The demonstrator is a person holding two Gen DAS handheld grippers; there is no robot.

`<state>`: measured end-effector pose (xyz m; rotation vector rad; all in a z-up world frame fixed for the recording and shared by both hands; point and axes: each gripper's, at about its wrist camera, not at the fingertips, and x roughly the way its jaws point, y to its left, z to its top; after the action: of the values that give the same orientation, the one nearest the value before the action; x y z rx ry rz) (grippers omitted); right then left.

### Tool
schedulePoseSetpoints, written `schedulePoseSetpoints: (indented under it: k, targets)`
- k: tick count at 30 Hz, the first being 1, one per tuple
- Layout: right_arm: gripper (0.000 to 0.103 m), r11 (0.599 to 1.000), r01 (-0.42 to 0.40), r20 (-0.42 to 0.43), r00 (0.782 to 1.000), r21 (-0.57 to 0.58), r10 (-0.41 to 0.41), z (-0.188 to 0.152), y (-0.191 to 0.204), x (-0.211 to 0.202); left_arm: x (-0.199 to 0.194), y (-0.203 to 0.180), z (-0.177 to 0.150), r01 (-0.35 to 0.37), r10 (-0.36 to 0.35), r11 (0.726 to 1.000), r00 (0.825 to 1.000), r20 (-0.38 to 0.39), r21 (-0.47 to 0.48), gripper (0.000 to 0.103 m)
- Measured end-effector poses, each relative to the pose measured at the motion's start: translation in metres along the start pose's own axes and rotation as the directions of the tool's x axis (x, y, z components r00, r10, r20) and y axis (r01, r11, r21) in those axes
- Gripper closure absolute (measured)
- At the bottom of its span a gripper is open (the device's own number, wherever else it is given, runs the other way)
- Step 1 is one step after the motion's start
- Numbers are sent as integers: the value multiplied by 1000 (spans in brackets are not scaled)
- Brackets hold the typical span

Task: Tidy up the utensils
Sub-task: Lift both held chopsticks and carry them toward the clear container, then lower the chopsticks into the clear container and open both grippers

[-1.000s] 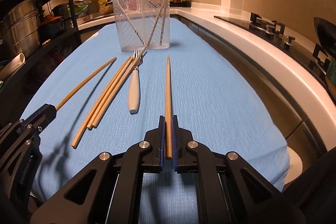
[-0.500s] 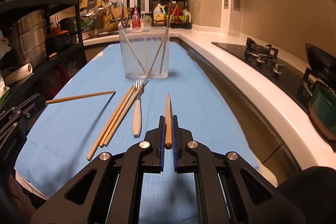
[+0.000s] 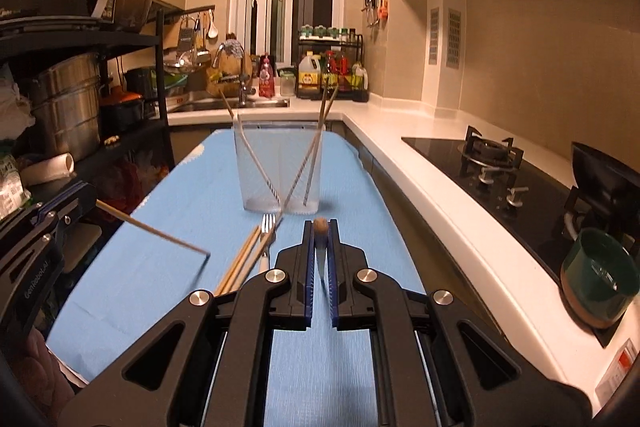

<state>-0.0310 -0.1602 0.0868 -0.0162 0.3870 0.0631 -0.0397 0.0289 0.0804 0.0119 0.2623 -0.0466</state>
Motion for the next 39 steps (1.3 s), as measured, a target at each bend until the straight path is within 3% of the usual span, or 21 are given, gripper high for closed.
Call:
schedulePoseSetpoints:
  k: [8,13,24,31,39]
  targets:
    - [97,996,-83,-1,997,24,83,48,-7,8,7,8,42,40,-40,999,999,20,-15,99]
    - [97,991,-134,-57,989,19,135,78,-8,21,19,12,73,81,-82,995,996,-21,-54,99]
    - [97,990,-133,-131,982,51,139,132,-17,55,63,14,125,128,-135,990,984,-115,-64,99]
    - [97,986,-159,-132,978,53,165,179,-14,76,99,22,164,147,-157,985,980,-125,-85,99]
    - [97,985,-172,-58,983,-2,172,249,3,99,139,20,221,166,-172,983,981,-85,-77,99]
